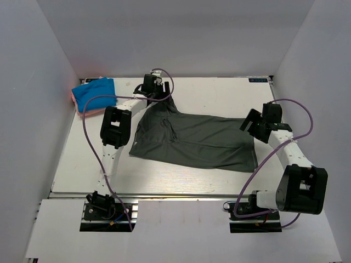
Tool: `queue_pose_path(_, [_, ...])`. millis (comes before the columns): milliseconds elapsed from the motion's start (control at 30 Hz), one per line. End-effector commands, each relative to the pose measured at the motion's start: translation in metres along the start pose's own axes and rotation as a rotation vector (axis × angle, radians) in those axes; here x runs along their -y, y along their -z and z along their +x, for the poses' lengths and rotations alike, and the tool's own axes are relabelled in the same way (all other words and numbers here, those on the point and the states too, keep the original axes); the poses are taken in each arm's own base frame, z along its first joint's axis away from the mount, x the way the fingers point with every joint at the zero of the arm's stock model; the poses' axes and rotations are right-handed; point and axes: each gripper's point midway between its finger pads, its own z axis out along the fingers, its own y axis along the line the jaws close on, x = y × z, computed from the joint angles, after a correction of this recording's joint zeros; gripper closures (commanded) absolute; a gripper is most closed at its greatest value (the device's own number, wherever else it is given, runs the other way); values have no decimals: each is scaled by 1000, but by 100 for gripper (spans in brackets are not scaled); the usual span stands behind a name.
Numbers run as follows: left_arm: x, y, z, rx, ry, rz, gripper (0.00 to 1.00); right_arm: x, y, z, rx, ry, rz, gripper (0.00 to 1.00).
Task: Fold and stack the t-shirts
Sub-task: Grap the side of the flattened tshirt furthest away from the robot with both arms
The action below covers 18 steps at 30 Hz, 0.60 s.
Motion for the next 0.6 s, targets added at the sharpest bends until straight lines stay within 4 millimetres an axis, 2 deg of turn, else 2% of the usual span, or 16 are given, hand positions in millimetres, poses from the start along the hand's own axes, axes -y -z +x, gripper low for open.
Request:
queue_pose_path(0, [20,-10,-16,45,12,116,19,-4,1,-22,57,4,0,10])
queue_pose_path(67, [19,-16,-3,17,15,132,25,-5,1,-25,63,7,1,10])
queue_pose_path(100, [22,-16,-6,26,12,146,28,-4,0,-24,60,10,3,10])
queue_pose_path(133, [21,-18,-4,33,2,147,37,-4,0,-24,58,8,3,10])
queue_pose_path(167, [19,-19,6,11,-6,151,40,-4,-1,-23,55,10,3,10])
queue_pose_path(200, [17,-20,8,15,-6,142,44,-4,-3,-22,50,7,6,10])
queue_pose_path(300, [15,-19,7,28,-8,135,63,-5,-9,-20,41,7,-2,10])
queue_pose_path(433, [15,-18,3,46,-11,130,94,-7,-20,-28,54,29,4,10])
queue_pose_path(467, [15,-18,3,46,-11,130,97,-4,-25,-28,53,28,25,10])
queue_pose_path(500, [15,-18,3,46,-11,130,100,-5,-30,-38,78,23,27,10])
queue_pose_path(567, [16,-17,0,48,-12,130,100,-2,-42,-49,99,25,66,10])
